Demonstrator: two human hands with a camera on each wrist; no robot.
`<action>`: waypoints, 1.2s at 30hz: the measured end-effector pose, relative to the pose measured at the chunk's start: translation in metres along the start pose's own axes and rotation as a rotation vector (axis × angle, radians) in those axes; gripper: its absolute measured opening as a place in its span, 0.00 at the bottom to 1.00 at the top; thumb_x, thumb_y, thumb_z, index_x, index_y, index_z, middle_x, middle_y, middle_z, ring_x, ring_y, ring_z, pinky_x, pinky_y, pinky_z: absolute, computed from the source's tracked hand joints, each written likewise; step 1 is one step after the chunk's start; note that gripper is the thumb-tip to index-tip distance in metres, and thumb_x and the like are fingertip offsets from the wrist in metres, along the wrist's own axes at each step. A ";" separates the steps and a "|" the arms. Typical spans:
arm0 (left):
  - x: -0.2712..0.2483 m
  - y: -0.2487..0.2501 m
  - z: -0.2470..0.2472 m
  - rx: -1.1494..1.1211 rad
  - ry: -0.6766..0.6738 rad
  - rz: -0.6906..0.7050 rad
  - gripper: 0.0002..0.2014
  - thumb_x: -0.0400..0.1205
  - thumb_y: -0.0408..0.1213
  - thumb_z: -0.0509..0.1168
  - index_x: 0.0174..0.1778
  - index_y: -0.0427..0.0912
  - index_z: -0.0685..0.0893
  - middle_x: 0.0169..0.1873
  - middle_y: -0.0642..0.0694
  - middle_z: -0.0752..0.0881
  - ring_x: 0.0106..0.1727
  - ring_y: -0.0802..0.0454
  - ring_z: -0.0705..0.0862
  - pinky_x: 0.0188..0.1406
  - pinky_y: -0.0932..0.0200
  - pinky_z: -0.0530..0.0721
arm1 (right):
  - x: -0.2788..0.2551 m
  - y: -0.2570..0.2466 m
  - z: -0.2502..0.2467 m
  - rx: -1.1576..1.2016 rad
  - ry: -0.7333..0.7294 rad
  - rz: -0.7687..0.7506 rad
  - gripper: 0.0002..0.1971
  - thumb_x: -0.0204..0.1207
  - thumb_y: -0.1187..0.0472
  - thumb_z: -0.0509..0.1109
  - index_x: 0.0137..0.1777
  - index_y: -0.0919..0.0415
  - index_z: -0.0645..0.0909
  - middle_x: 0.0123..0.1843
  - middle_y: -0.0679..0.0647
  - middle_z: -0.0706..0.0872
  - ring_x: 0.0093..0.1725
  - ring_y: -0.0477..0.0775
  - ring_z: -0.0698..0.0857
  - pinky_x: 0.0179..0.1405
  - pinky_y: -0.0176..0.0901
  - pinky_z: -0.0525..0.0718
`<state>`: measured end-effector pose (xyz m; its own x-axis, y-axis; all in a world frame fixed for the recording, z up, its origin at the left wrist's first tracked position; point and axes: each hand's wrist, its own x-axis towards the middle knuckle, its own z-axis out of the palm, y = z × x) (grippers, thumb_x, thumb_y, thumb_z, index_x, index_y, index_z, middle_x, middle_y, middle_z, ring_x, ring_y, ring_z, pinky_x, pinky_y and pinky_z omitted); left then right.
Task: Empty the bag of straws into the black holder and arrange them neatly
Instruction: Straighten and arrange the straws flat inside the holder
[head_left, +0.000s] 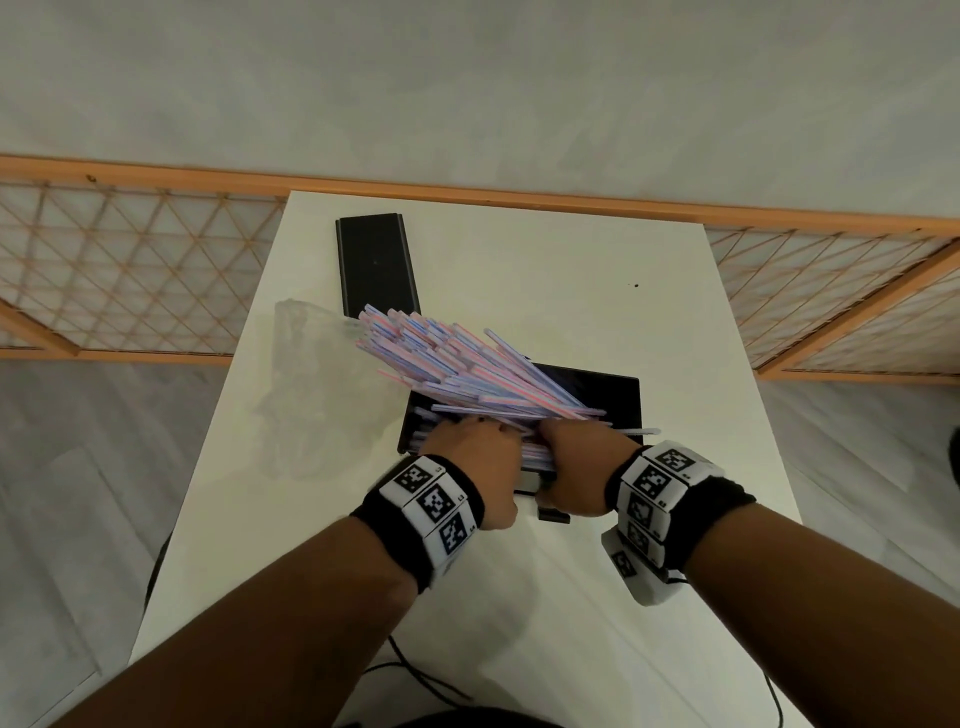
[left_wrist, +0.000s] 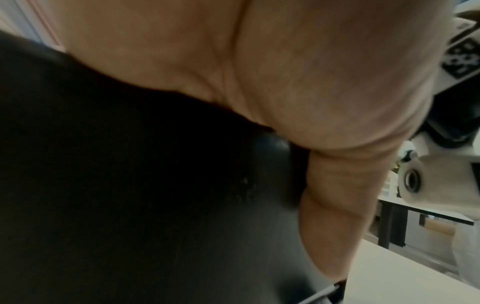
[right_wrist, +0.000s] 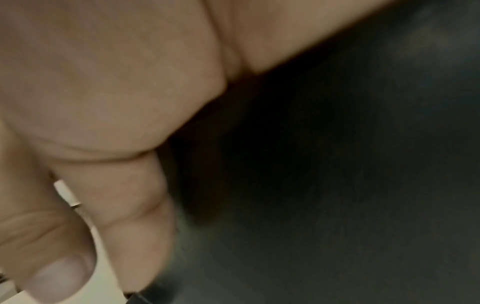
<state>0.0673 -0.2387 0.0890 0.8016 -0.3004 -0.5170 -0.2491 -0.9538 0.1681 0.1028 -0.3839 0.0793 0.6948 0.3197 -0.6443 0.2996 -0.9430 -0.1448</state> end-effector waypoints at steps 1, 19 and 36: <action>0.002 0.000 -0.002 -0.005 -0.030 -0.015 0.20 0.77 0.49 0.71 0.63 0.46 0.80 0.60 0.46 0.84 0.62 0.43 0.83 0.64 0.46 0.82 | 0.000 0.000 0.000 -0.001 -0.009 0.008 0.19 0.60 0.46 0.74 0.50 0.51 0.79 0.44 0.48 0.86 0.43 0.53 0.86 0.49 0.48 0.89; 0.005 -0.004 0.004 0.020 0.087 -0.023 0.34 0.71 0.55 0.74 0.74 0.56 0.74 0.71 0.48 0.78 0.74 0.40 0.76 0.72 0.42 0.78 | -0.031 0.003 -0.002 -0.105 0.227 -0.094 0.15 0.70 0.45 0.69 0.52 0.51 0.80 0.52 0.51 0.83 0.53 0.57 0.84 0.50 0.45 0.84; 0.008 -0.008 0.005 -0.077 -0.027 0.001 0.34 0.78 0.51 0.70 0.80 0.60 0.66 0.68 0.51 0.81 0.69 0.40 0.80 0.72 0.40 0.75 | -0.045 0.035 -0.042 0.009 0.431 0.118 0.04 0.72 0.56 0.69 0.41 0.56 0.83 0.41 0.55 0.86 0.40 0.59 0.83 0.37 0.43 0.80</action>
<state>0.0732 -0.2338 0.0792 0.7861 -0.3028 -0.5388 -0.2067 -0.9504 0.2326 0.1095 -0.4274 0.1353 0.9334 0.2172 -0.2857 0.1973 -0.9755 -0.0972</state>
